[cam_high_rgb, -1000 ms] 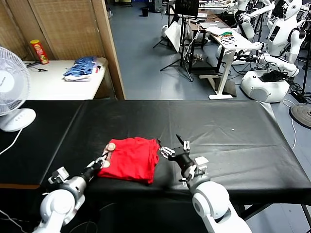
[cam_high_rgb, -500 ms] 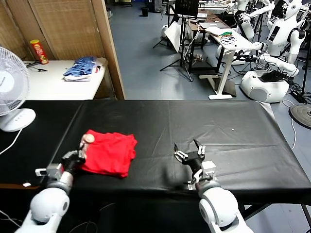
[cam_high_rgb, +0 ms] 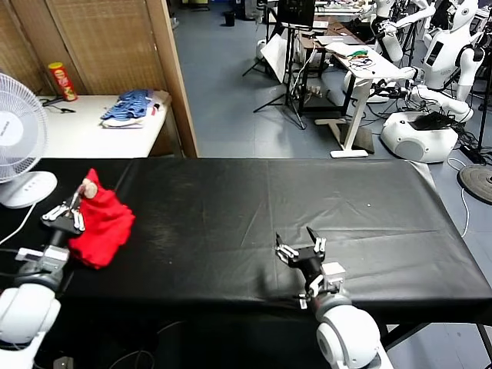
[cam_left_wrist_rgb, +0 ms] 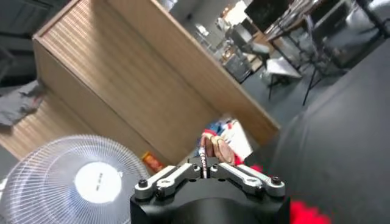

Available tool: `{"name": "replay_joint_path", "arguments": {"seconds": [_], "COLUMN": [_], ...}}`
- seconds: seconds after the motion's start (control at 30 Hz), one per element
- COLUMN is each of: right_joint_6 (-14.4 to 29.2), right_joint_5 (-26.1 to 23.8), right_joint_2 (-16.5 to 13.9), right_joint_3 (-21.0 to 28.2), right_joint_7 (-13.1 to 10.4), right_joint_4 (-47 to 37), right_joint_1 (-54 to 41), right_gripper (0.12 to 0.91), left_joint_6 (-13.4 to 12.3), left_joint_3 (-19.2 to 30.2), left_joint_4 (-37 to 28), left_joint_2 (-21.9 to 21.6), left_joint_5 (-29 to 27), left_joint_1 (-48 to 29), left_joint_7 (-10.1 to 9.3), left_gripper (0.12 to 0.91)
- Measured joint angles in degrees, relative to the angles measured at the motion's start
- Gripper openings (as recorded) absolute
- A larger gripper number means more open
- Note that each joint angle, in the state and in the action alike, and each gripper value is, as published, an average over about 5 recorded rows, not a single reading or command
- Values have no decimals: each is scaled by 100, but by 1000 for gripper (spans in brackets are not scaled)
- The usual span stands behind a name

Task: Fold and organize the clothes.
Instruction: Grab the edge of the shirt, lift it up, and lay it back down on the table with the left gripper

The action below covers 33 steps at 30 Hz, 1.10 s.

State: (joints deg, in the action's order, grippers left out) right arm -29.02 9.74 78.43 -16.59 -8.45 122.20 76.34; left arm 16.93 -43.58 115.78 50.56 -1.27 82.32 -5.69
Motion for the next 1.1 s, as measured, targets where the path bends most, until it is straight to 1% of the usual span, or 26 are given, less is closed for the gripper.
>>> {"name": "replay_joint_path", "arguments": {"seconds": [0.1, 0.17, 0.27, 0.33, 0.43, 0.5, 0.57, 0.63, 0.67, 0.77, 0.8, 0.83, 0.87, 0.9, 0.93, 1.0, 1.03, 1.1], "right_joint_6": [0, -1, -17, -45, -92, -125, -171, -249, -298, -433, -466, -499, -537, -581, -629, -707, -730, -732], "right_joint_5": [0, 18, 112, 200, 323, 416, 528, 655, 728, 1004, 1120, 1245, 1384, 1532, 1687, 2001, 2146, 2363], "right_joint_2": [0, -18, -70, -109, -152, -178, -213, -259, -284, -356, -371, -379, -376, -359, -330, -235, -168, -18], "right_joint_3": [-50, -86, -164, -202, -192, -154, -104, -45, -12, 107, 155, 208, 268, 331, 398, 545, 627, 801], "right_joint_7": [20, 43, 61, 61, 76, 135, 252, 390, 450, 540, 542, 531, 505, 466, 413, 285, 221, 123], "right_joint_4": [32, 59, 82, 85, 79, 64, 33, -11, -35, -126, -166, -212, -266, -326, -396, -567, -674, -925], "right_joint_1": [64, 106, 153, 163, 145, 117, 75, 22, -8, -121, -172, -231, -299, -378, -465, -670, -792, -1047], "right_gripper": [798, 798, 798, 798, 798, 798, 798, 798, 798, 798, 798, 798, 798, 798, 798, 798, 798, 798], "left_joint_6": [193, 334, 503, 551, 530, 465, 365, 272, 232, 90, 30, -34, -102, -186, -273, -428, -485, -536], "left_joint_3": [327, 636, 1158, 1500, 1959, 2202, 2383, 2512, 2556, 2621, 2625, 2621, 2610, 2589, 2559, 2475, 2420, 2300], "left_joint_4": [220, 338, 459, 485, 457, 409, 343, 277, 255, 240, 253, 272, 300, 340, 387, 498, 565, 701], "left_joint_2": [200, 377, 666, 856, 1127, 1288, 1406, 1478, 1492, 1486, 1472, 1454, 1433, 1408, 1382, 1325, 1296, 1241], "left_joint_5": [416, 798, 1399, 1695, 1911, 1964, 1968, 1903, 1864, 1807, 1833, 1873, 1929, 2008, 2097, 2299, 2403, 2542], "left_joint_1": [15, -15, -104, -186, -330, -416, -471, -507, -519, -541, -539, -533, -525, -518, -514, -511, -506, -484], "left_joint_7": [6, -39, -217, -333, -456, -507, -467, -327, -235, 31, 108, 177, 228, 261, 275, 235, 192, 118], "left_gripper": [154, 154, 154, 154, 154, 154, 156, 189, 222, 370, 437, 488, 538, 605, 655, 739, 766, 790]}}
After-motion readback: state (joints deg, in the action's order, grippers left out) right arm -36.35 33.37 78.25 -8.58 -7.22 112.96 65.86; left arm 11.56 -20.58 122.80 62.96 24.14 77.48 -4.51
